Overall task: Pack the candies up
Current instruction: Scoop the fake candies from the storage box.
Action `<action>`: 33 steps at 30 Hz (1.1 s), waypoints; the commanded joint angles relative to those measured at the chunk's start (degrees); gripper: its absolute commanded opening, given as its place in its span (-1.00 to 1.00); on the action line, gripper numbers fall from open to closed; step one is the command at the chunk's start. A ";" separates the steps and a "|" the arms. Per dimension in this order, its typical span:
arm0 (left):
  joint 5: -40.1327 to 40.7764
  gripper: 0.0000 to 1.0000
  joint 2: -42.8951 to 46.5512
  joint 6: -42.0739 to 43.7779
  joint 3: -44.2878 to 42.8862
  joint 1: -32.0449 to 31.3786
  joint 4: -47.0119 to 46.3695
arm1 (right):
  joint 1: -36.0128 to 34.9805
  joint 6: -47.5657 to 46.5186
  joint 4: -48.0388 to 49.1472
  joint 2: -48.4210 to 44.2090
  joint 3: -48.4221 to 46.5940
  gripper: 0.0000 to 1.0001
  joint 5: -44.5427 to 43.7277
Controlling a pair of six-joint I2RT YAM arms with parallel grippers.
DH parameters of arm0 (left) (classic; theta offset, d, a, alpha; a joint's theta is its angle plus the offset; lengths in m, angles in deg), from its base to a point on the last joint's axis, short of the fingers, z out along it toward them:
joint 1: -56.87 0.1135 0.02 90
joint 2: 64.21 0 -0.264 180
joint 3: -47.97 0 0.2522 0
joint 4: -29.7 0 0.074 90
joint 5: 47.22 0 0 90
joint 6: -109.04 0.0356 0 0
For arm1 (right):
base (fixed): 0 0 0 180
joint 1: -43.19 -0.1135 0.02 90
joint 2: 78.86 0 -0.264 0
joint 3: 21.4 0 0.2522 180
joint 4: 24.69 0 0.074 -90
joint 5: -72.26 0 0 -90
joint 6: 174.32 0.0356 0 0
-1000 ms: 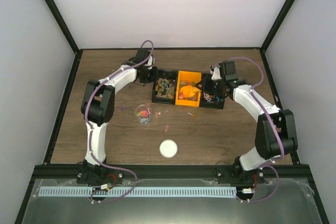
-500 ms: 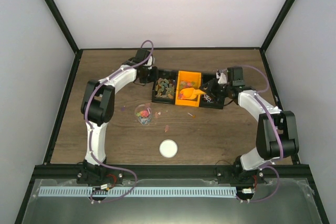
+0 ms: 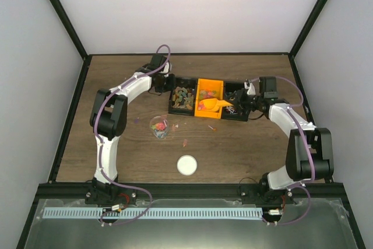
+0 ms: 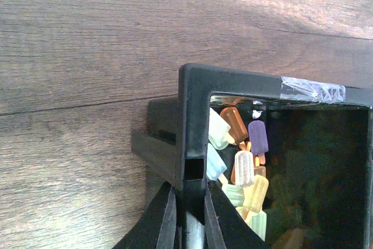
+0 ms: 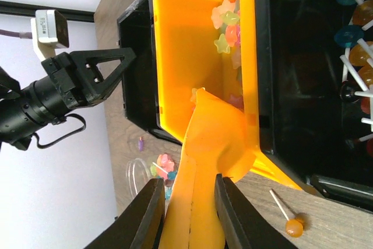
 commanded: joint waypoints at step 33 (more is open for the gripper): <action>-3.54 -0.83 -1.65 -3.64 -1.96 -1.09 -1.35 | 8.03 9.45 12.79 -8.68 8.01 -0.99 20.76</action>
